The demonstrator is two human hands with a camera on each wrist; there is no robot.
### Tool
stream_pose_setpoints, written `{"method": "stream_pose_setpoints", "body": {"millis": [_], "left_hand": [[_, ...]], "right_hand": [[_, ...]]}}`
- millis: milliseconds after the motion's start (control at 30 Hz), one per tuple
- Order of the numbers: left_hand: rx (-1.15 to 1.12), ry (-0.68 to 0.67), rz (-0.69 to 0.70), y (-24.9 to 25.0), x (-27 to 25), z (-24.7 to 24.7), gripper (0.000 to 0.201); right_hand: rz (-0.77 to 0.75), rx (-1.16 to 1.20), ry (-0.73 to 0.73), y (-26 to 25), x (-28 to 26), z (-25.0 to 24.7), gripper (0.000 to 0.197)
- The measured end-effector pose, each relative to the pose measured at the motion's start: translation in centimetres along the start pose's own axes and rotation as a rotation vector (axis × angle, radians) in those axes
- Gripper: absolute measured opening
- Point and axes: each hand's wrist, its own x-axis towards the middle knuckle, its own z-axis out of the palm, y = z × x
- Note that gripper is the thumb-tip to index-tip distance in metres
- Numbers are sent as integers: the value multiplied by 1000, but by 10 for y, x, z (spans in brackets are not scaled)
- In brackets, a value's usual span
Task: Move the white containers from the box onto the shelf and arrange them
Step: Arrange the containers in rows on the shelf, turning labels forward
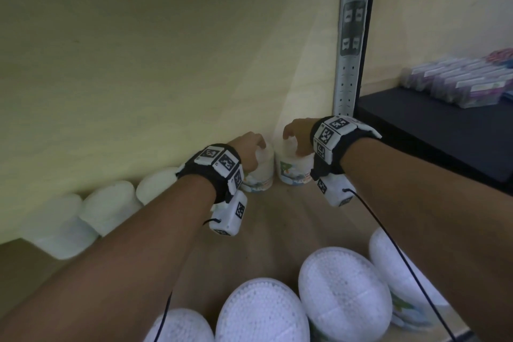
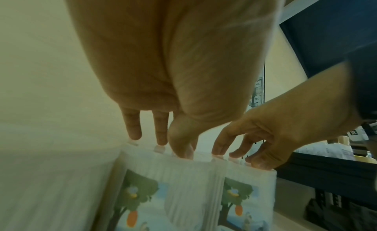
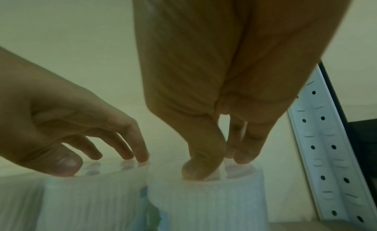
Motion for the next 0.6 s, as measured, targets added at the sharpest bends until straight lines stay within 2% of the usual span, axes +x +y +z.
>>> {"method": "stream_pose_setpoints", "body": {"millis": [100, 200, 300, 433, 600], "left_hand": [[-50, -4, 30, -1, -4, -2, 53], [-122, 89, -26, -1, -3, 1, 50], [-40, 185, -144, 1, 1, 7, 48], [67, 153, -197, 2, 5, 12, 55], [81, 158, -141, 3, 4, 8, 52]], "right_hand": [[-29, 3, 27, 5, 3, 3, 68], [-24, -2, -1, 4, 6, 2, 59], [-46, -51, -58, 3, 12, 2, 45], [-42, -97, 14, 8, 13, 2, 55], [-29, -112, -45, 0, 10, -4, 57]]}}
